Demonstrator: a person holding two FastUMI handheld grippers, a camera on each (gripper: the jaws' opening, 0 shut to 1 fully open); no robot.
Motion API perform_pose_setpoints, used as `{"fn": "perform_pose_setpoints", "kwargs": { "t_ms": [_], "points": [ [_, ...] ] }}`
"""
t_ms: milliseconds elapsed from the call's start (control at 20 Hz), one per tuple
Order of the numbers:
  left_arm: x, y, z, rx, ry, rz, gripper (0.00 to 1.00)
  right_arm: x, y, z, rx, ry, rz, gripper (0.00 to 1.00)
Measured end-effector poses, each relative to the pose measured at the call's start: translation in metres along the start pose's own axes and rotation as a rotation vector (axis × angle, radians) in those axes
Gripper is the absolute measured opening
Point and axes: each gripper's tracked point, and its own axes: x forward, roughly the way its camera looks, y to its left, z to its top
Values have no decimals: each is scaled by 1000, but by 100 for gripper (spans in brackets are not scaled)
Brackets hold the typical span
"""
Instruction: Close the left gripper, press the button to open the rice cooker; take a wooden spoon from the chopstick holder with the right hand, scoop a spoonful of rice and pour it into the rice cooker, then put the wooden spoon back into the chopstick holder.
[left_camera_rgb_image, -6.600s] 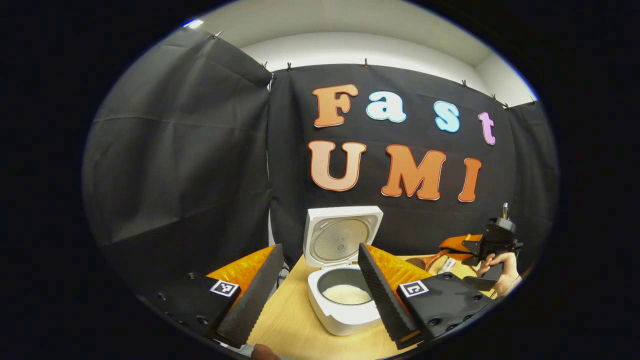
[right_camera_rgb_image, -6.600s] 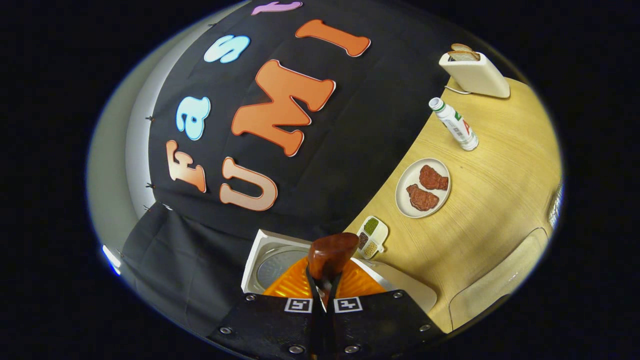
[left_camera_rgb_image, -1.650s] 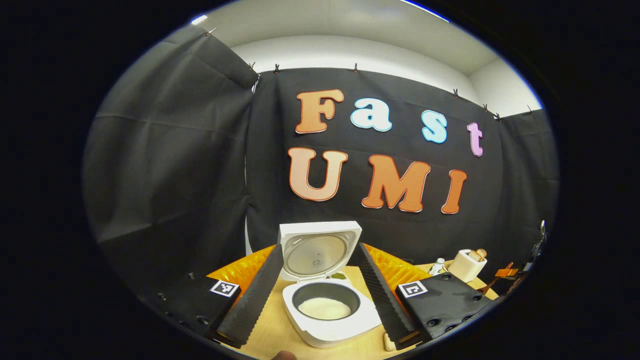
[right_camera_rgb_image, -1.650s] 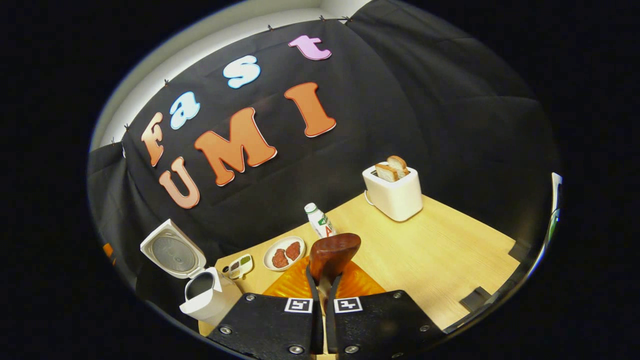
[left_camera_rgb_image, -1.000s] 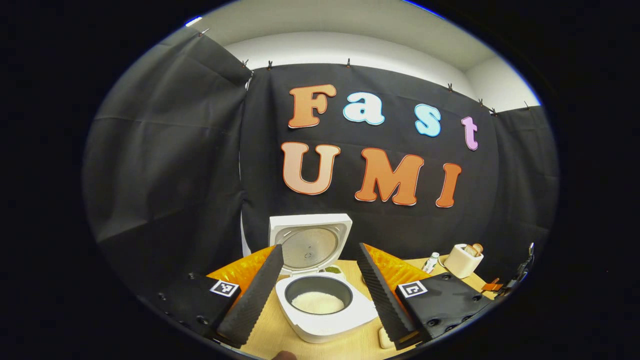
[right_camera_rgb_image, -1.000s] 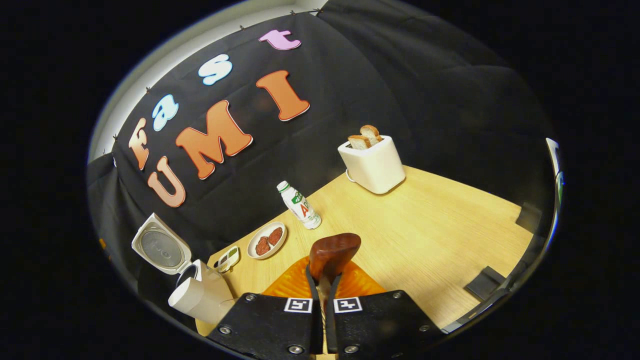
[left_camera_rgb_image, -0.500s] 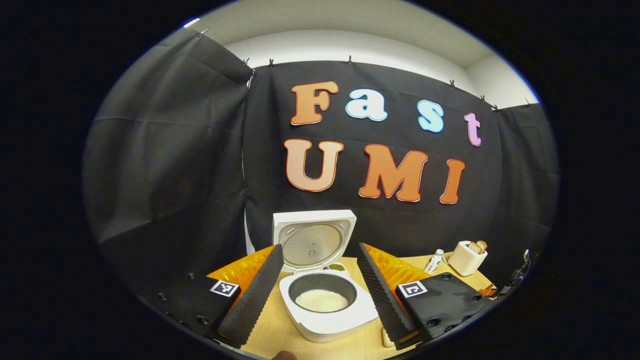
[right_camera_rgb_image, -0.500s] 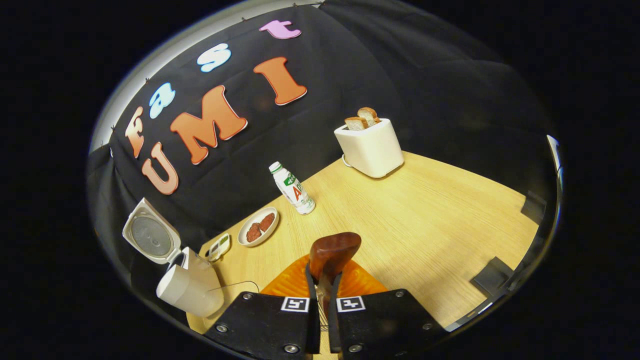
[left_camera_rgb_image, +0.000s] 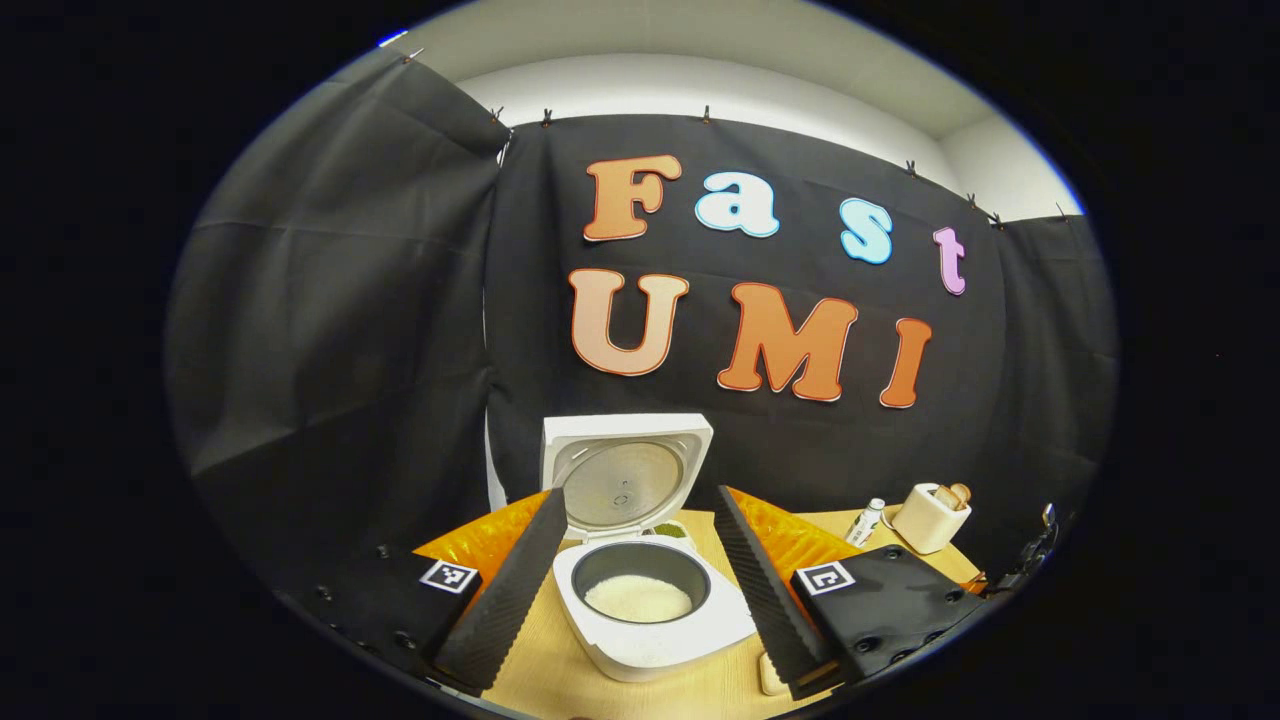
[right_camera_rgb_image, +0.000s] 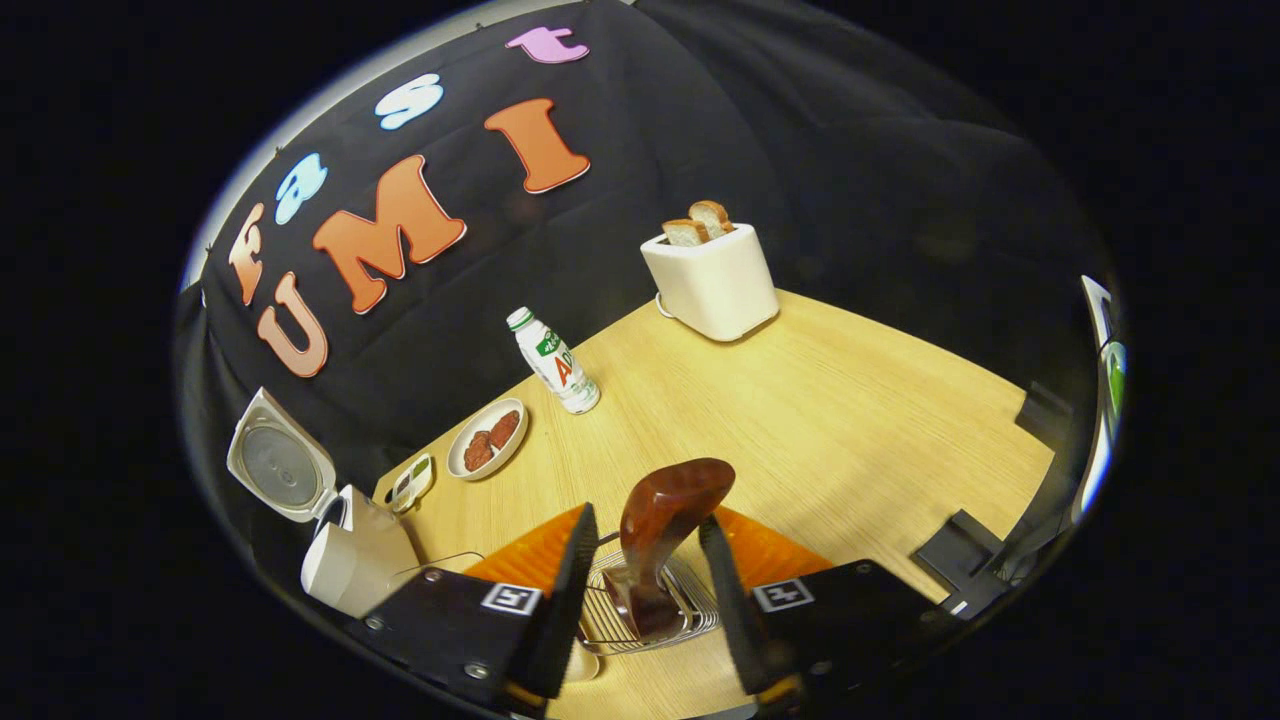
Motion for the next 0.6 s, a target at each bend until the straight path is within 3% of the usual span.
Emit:
{"fn": "perform_pose_setpoints", "kwargs": {
  "t_ms": [100,350,600],
  "points": [
    [3,5,1,12,-1,20,100,-6,-8,2,-18,13,-52,93],
    [8,5,1,4,13,33,100,-37,-13,55,-117,-89,-134,95],
    [23,5,12,36,13,51,100,-73,20,112,-197,-208,-100,95]
  ]
}}
